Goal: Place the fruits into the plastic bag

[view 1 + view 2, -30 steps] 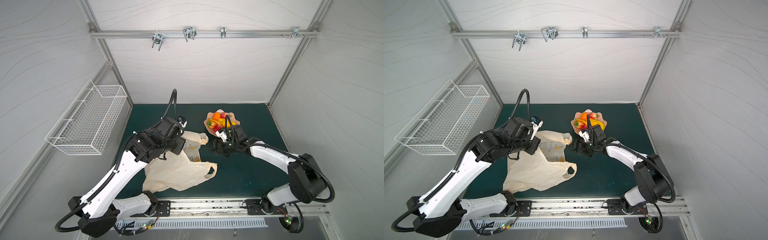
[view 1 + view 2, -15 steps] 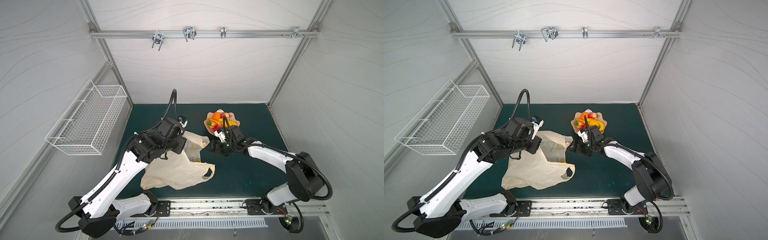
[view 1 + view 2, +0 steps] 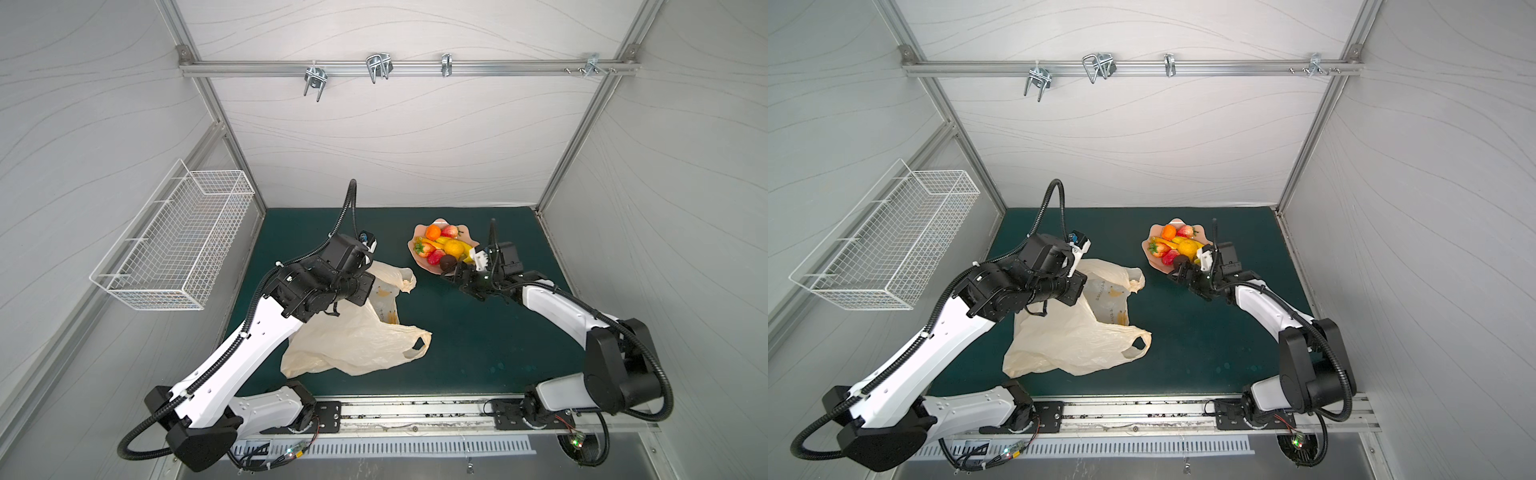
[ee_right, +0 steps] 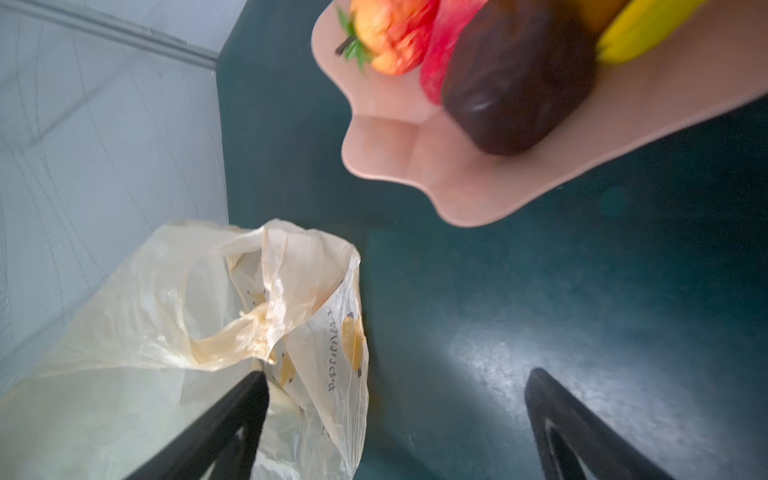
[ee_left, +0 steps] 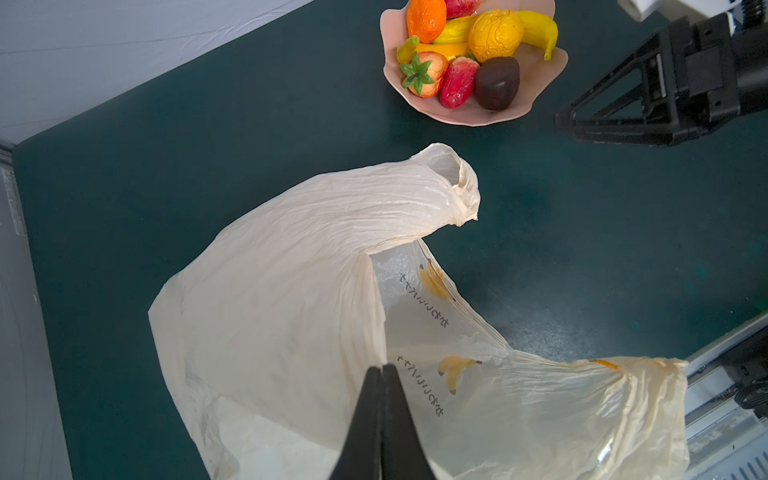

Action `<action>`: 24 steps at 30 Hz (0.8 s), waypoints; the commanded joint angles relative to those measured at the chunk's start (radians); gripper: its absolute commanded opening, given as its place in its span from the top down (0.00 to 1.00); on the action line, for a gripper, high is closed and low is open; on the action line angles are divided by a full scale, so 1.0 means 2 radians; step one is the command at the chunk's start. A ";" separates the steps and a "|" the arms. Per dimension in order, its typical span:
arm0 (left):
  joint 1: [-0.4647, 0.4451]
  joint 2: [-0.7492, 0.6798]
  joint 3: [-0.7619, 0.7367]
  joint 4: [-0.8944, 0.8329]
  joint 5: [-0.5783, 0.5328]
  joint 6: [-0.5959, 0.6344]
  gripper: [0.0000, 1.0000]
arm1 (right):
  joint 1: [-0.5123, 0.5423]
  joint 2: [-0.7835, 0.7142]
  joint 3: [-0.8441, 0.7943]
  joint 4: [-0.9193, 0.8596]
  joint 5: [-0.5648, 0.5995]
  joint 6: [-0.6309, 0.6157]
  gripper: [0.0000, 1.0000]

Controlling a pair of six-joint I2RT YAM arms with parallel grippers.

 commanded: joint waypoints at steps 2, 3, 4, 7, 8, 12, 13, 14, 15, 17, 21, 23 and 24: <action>0.005 0.002 0.005 0.017 0.006 0.001 1.00 | -0.041 0.010 0.005 0.002 -0.012 0.013 0.03; 0.006 0.002 0.005 0.017 0.007 0.001 1.00 | -0.048 0.016 0.010 0.001 -0.012 0.013 0.04; 0.007 0.002 0.005 0.017 0.007 0.001 1.00 | -0.054 0.022 0.013 -0.001 -0.013 0.014 0.04; 0.008 0.003 0.006 0.018 0.009 0.001 1.00 | -0.069 0.042 0.019 0.009 -0.018 0.020 0.07; 0.008 0.003 0.007 0.017 0.010 0.002 1.00 | -0.072 0.048 0.019 0.014 -0.019 0.023 0.09; 0.009 0.005 0.008 0.017 0.012 0.002 1.00 | -0.079 0.064 0.018 0.041 -0.025 0.035 0.12; 0.010 0.006 0.009 0.017 0.012 0.002 1.00 | -0.080 0.067 0.020 0.047 -0.024 0.036 0.13; 0.011 0.006 0.008 0.017 0.013 0.002 1.00 | -0.080 0.071 0.024 0.048 -0.023 0.036 0.14; 0.011 0.006 0.009 0.017 0.013 0.002 1.00 | -0.080 0.075 0.028 0.047 -0.022 0.035 0.14; 0.011 0.006 0.010 0.016 0.014 0.001 1.00 | -0.080 0.083 0.039 0.041 -0.019 0.031 0.14; 0.012 0.005 0.011 0.014 0.014 0.001 1.00 | -0.084 0.095 0.062 0.030 -0.012 0.025 0.14; 0.012 0.004 0.010 0.013 0.013 0.000 1.00 | -0.086 0.099 0.076 0.017 -0.004 0.019 0.14; 0.012 0.003 0.009 0.012 0.014 0.001 1.00 | -0.086 0.100 0.083 0.012 0.000 0.018 0.14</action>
